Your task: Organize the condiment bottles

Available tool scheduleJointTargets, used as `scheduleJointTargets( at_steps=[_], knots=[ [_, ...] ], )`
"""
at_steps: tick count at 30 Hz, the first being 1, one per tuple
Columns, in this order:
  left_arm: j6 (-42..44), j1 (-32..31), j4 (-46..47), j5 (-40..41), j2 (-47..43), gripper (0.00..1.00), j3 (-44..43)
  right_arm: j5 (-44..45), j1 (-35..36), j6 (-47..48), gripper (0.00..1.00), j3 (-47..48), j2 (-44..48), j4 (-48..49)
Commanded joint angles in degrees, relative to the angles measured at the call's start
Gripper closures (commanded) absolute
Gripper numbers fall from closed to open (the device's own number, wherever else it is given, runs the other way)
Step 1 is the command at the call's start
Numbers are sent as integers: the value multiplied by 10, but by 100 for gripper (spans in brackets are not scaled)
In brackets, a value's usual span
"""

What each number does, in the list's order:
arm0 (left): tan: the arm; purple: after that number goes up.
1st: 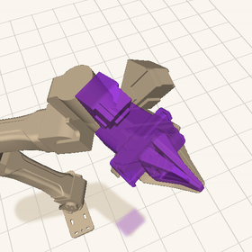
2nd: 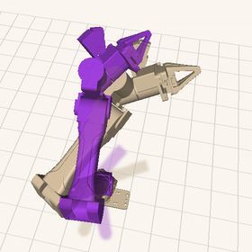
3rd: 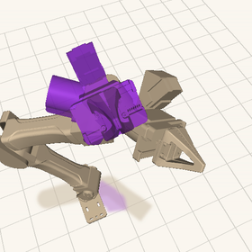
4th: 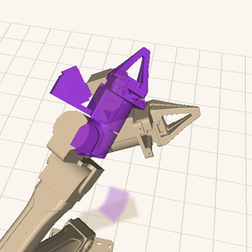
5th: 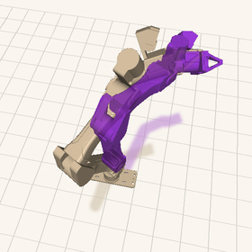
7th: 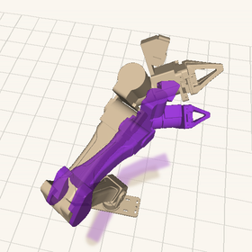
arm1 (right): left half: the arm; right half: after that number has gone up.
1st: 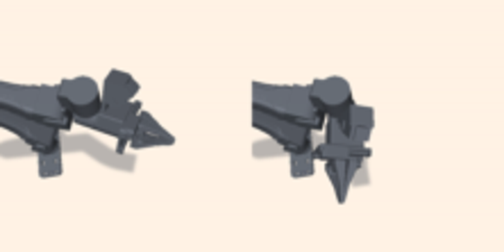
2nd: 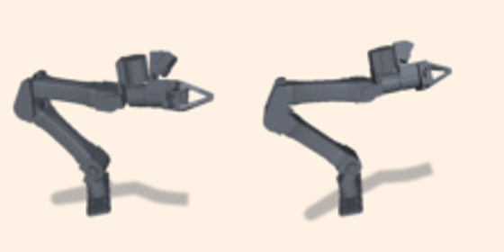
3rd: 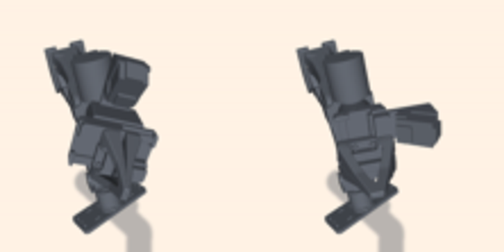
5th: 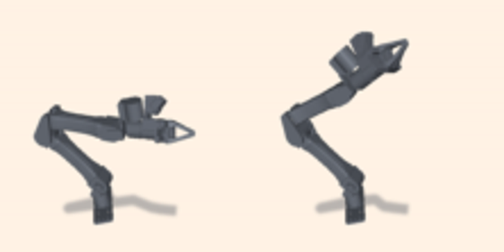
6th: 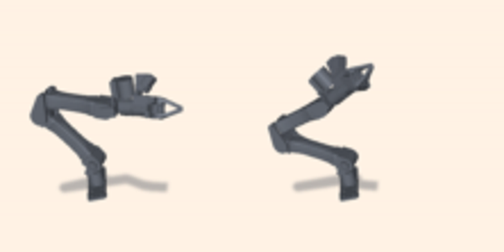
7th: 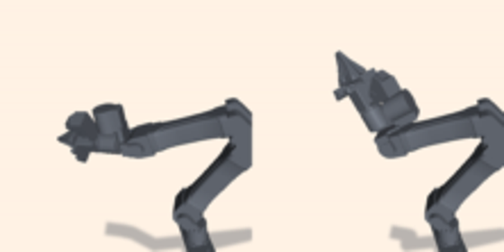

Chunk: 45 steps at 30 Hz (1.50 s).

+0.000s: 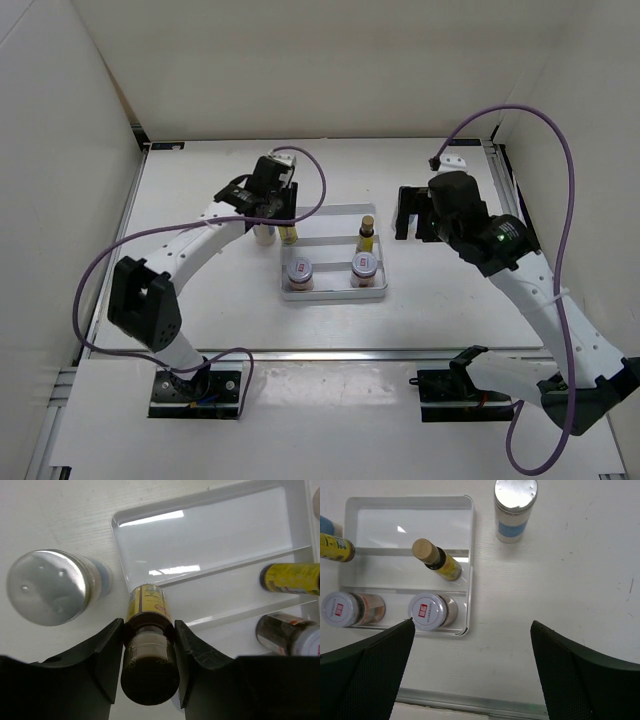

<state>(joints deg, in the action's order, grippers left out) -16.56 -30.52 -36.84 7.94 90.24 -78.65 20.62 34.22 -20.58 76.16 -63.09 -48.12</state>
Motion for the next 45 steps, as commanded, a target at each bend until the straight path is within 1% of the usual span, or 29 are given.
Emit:
scheduleJointTargets(
  at_steps=[1, 8, 10, 12, 17, 19, 20, 22, 23, 24, 27, 30, 31, 35, 36, 37, 40, 42, 43, 45],
  knots=[
    [-11, -11, 20, -14, 13, 71, 12, 39, 1, 0, 1, -7, 8, -29],
    [-22, -16, 36, -25, 35, 70, 36, 34, 1, -5, 1, -17, 26, -35],
    [-22, -16, 41, -30, 47, 69, 36, 14, 1, -11, 1, -23, 26, -35],
    [-27, -23, 41, -30, 53, 65, 36, 6, 1, -17, 1, -29, 26, -30],
    [-27, -28, 41, -30, 59, 59, 36, -1, 1, -28, 1, -47, 21, -24],
    [-27, -28, 41, -30, 59, 53, 36, -1, 1, -28, 1, -47, 21, -24],
    [-27, -28, 41, -30, 59, 43, 36, -1, 1, -28, 1, -47, 21, -24],
    [-27, -28, 41, -30, 64, 35, 41, -1, 1, -22, 1, -47, 21, -24],
    [-27, -28, 41, -30, 64, 33, 41, -1, 1, -22, 1, -47, 21, -24],
    [-27, -28, 41, -30, 64, 26, 41, -1, 1, -22, 1, -47, 21, -24],
    [-27, -28, 41, -30, 59, 18, 41, -1, 1, -22, 1, -47, 21, -24],
    [-27, -28, 35, -19, 53, 8, 26, -1, 1, -22, 1, -47, 15, -24],
    [-27, -28, 25, -19, 53, 0, 20, -1, 1, -22, 1, -47, 10, -24],
    [-9, -28, -25, -1, 26, 0, -41, 13, -5, -17, 1, -36, -15, -24],
    [-9, -28, -41, 6, 7, 0, -54, 20, -5, -17, 1, -27, -20, -24],
    [5, -28, -48, 12, -1, 0, -78, 21, -11, -11, 1, -15, -26, -24],
    [29, -19, -62, 48, -42, 0, -99, 15, -34, 2, 1, 14, -64, -19],
    [40, 4, -68, 58, -74, 0, -86, 1, -60, 9, 1, 46, -107, -8],
    [40, 13, -68, 65, -85, 0, -74, 1, -60, 14, 1, 55, -107, -8],
    [46, 34, -68, 80, -113, 0, -47, -17, -90, 14, 1, 85, -142, 4]
  ],
)
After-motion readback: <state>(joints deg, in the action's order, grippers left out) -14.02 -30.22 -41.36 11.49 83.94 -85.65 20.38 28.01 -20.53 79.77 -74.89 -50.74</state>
